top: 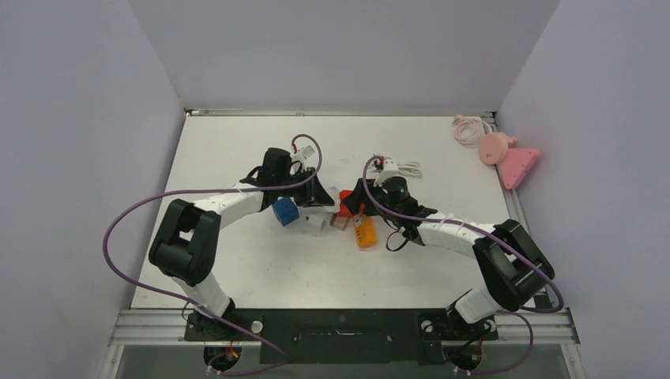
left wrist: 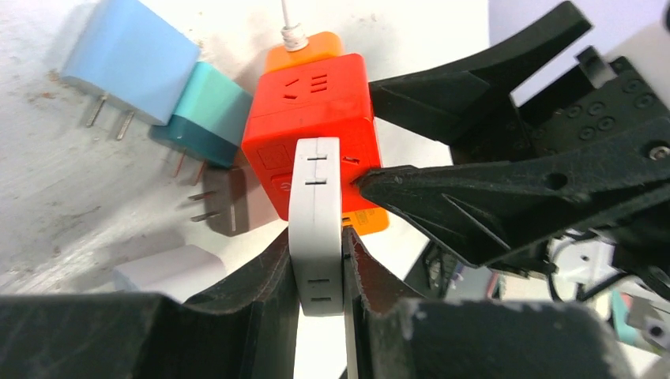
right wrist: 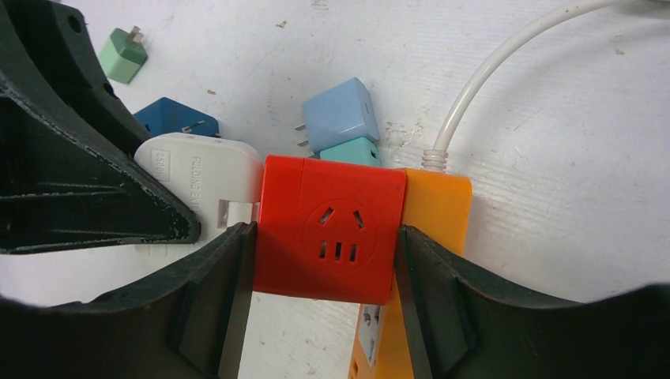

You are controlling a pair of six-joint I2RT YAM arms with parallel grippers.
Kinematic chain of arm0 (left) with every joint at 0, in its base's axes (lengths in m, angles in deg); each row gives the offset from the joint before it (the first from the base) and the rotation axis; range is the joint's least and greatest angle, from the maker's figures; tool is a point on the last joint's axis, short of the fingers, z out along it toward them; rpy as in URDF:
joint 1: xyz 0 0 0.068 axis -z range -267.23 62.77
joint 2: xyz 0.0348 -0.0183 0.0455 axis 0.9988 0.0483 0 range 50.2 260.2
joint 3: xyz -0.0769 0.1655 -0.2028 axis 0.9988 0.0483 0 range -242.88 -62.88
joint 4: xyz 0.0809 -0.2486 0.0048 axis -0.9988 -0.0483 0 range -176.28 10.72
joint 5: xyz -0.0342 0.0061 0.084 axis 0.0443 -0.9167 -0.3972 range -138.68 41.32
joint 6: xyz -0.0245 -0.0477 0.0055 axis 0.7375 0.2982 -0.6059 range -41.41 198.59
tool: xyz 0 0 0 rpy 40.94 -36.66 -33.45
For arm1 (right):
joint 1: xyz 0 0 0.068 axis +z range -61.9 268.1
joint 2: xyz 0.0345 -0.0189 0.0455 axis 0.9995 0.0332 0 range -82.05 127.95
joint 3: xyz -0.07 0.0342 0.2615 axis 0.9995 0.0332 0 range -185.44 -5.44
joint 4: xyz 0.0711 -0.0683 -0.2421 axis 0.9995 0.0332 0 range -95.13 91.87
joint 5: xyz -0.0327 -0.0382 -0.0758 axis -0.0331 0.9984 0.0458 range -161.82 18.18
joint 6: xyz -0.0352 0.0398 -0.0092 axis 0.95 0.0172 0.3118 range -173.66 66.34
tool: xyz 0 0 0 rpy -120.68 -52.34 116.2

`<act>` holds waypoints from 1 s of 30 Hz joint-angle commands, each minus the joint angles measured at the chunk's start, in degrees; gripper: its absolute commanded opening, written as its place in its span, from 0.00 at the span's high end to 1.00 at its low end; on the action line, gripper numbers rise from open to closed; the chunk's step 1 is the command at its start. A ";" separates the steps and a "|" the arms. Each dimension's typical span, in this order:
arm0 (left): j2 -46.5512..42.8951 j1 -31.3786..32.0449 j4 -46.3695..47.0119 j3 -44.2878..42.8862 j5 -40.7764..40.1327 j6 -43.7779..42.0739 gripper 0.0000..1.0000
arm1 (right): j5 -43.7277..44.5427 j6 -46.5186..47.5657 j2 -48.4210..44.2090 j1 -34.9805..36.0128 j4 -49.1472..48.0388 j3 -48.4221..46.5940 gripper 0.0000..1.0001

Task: Pull the plug off the socket
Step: Remove the plug from the socket.

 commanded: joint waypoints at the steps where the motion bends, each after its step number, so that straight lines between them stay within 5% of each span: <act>1: 1.99 -3.35 3.94 -1.46 7.42 -0.44 1.00 | -6.21 -0.78 -4.17 -4.26 -5.97 3.98 0.95; 15: 3.44 -4.69 3.38 -0.84 7.33 0.99 1.00 | -12.58 -4.17 -6.24 -6.99 -13.42 7.24 0.95; 30: 0.02 -4.50 9.23 0.94 8.46 2.46 1.00 | -5.72 -2.36 -3.63 -7.03 -7.13 5.49 0.95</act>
